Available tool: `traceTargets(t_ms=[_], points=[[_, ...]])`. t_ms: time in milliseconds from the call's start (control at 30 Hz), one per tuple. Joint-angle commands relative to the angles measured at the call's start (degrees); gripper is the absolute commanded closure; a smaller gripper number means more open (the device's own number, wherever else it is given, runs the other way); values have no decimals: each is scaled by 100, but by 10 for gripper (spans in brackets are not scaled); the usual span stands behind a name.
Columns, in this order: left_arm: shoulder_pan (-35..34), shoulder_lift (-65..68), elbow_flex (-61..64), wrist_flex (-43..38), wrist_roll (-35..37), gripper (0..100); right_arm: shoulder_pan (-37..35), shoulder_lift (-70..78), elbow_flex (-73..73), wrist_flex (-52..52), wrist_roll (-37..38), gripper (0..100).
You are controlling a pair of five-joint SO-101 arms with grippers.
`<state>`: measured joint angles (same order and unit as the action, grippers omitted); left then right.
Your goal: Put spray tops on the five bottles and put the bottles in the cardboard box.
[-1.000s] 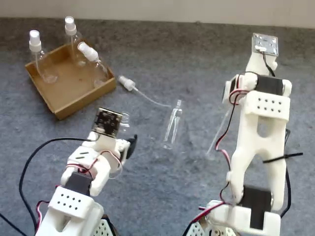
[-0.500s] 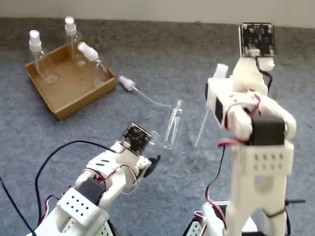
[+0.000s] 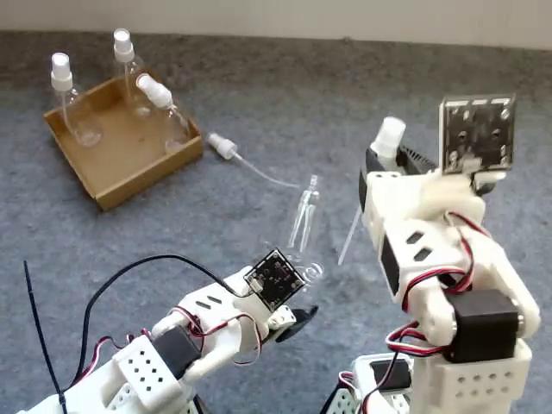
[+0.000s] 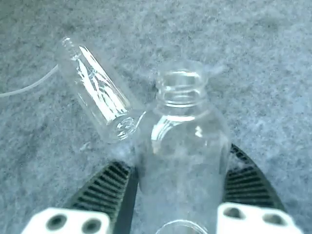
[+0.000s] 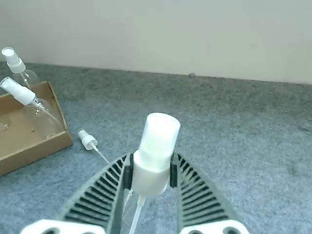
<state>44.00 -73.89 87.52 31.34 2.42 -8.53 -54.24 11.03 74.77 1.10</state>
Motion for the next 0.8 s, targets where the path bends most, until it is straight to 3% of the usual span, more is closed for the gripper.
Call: traceTargets(t_ms=[0, 167, 300, 767], points=[[66, -110, -48, -185, 26, 894, -40, -927, 1288, -989, 18, 994], [75, -110, -48, -185, 35, 894, -40, -2035, 2905, -2211, 18, 994], [48, -110, -48, -185, 35, 894, -40, -2527, 3829, -2527, 18, 994], [48, -110, 101, -193, 35, 894, -488, -2651, 3591, -2545, -501, 994]])
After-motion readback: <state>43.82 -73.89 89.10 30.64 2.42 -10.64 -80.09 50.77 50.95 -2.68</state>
